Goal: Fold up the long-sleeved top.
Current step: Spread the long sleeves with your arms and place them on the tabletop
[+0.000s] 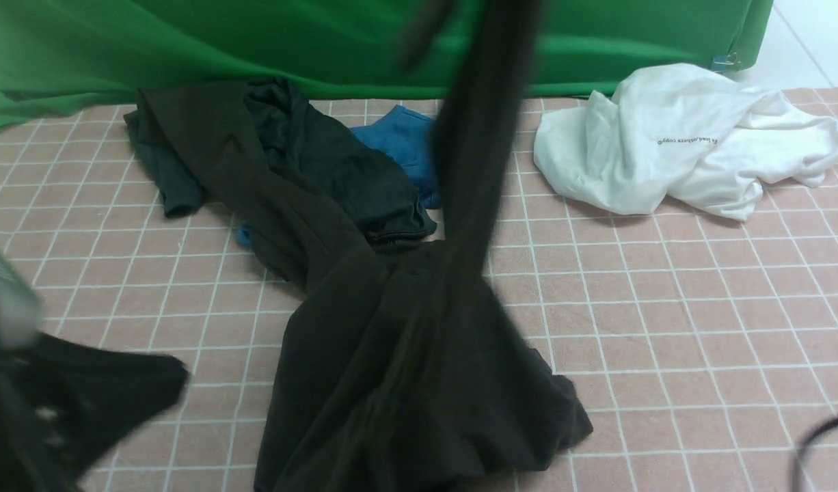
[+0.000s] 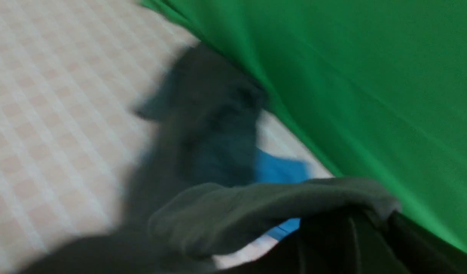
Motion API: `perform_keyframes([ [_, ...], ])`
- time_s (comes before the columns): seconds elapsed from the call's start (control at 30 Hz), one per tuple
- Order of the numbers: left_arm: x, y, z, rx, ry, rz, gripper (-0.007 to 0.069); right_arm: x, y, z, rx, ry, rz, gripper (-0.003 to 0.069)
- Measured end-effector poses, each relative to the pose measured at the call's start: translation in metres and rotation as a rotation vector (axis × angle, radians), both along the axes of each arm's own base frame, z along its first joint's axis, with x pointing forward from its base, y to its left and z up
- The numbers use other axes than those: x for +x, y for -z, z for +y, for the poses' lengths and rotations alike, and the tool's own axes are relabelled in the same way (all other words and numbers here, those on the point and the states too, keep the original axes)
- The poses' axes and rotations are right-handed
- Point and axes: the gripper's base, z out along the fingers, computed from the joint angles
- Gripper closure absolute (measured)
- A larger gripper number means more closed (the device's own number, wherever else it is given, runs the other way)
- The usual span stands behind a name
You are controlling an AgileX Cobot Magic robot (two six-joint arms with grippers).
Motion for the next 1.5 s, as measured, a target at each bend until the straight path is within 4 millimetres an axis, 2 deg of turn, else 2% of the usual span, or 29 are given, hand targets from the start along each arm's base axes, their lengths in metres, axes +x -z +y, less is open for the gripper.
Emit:
perform_keyframes([
  [0.1,0.008,0.003,-0.014,-0.063,0.102,0.025,0.0603,-0.021,-0.026,-0.04,-0.063,0.17,-0.09,0.0604],
  [0.17,0.016,0.006,-0.023,-0.097,0.155,0.055,0.0603,-0.032,-0.036,-0.056,-0.066,0.244,-0.117,0.0604],
  [0.27,0.026,0.011,-0.031,-0.122,0.188,0.102,0.0603,-0.047,-0.045,-0.071,-0.054,0.299,-0.13,0.0604],
  [0.37,0.047,0.029,-0.042,-0.107,0.212,0.205,0.0603,-0.057,-0.047,-0.084,-0.098,0.357,-0.16,0.0604],
  [0.47,0.059,0.044,-0.053,-0.078,0.244,0.291,0.0603,-0.05,-0.042,-0.099,-0.207,0.492,-0.222,0.0604],
  [0.6,0.061,0.046,-0.073,-0.042,0.334,0.303,0.0603,-0.036,-0.034,-0.123,-0.295,0.625,-0.258,0.0604],
  [0.8,0.053,0.049,-0.108,0.013,0.475,0.274,0.0602,-0.022,-0.025,-0.163,-0.275,0.764,-0.249,0.0604],
  [0.9,0.052,0.059,-0.122,0.038,0.507,0.292,0.0585,-0.021,-0.02,-0.169,-0.231,0.758,-0.194,0.0604],
  [1.0,0.058,0.076,-0.134,0.067,0.498,0.32,0.0513,-0.019,-0.017,-0.164,-0.19,0.69,-0.156,0.0604],
  [1.07,0.065,0.088,-0.14,0.08,0.469,0.348,0.0435,-0.019,-0.016,-0.16,-0.168,0.653,-0.15,0.0604],
  [1.23,0.084,0.121,-0.151,0.116,0.376,0.398,0.0161,-0.018,-0.015,-0.154,-0.131,0.597,-0.14,0.0604],
  [1.27,0.084,0.121,-0.151,0.116,0.375,0.397,0.0151,-0.018,-0.015,-0.154,-0.13,0.594,-0.139,0.0604],
  [1.33,0.087,0.135,-0.154,0.131,0.356,0.439,0.0041,-0.018,-0.015,-0.153,-0.134,0.579,-0.138,0.0604],
  [1.43,0.09,0.146,-0.158,0.171,0.369,0.416,-0.0003,-0.017,-0.015,-0.151,-0.12,0.566,-0.137,0.0604],
  [1.5,0.09,0.148,-0.159,0.188,0.378,0.398,0.0004,-0.017,-0.015,-0.15,-0.113,0.56,-0.137,0.0604],
])
